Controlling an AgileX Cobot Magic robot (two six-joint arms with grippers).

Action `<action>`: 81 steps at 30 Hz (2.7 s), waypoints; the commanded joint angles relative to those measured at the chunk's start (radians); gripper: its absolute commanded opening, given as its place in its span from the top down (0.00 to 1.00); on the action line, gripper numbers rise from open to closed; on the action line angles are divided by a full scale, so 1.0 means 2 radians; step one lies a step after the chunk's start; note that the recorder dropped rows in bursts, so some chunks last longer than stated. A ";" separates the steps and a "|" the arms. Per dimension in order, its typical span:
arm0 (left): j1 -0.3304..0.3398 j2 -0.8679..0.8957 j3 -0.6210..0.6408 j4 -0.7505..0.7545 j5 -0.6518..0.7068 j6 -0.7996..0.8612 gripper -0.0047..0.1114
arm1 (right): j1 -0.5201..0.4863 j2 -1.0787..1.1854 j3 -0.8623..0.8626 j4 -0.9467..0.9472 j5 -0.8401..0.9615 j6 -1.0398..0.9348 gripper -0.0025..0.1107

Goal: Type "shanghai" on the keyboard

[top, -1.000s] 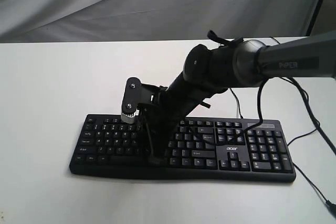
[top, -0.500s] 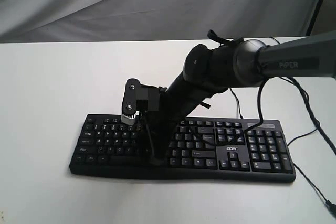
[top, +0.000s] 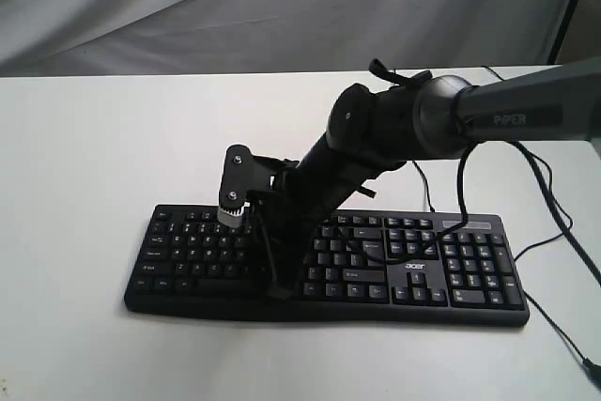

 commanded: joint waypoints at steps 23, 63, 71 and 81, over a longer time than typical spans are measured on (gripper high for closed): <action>-0.002 0.002 0.003 0.000 -0.003 -0.001 0.95 | 0.051 -0.029 0.003 0.064 -0.075 0.002 0.98; -0.002 0.002 0.003 0.000 -0.003 -0.001 0.95 | 0.081 0.047 -0.096 0.043 -0.089 0.047 0.98; -0.002 0.002 0.003 0.000 -0.003 -0.001 0.95 | 0.081 0.047 -0.096 0.039 -0.089 0.047 0.98; -0.002 0.002 0.003 0.000 -0.003 -0.001 0.95 | 0.081 0.047 -0.096 0.039 -0.090 0.047 0.98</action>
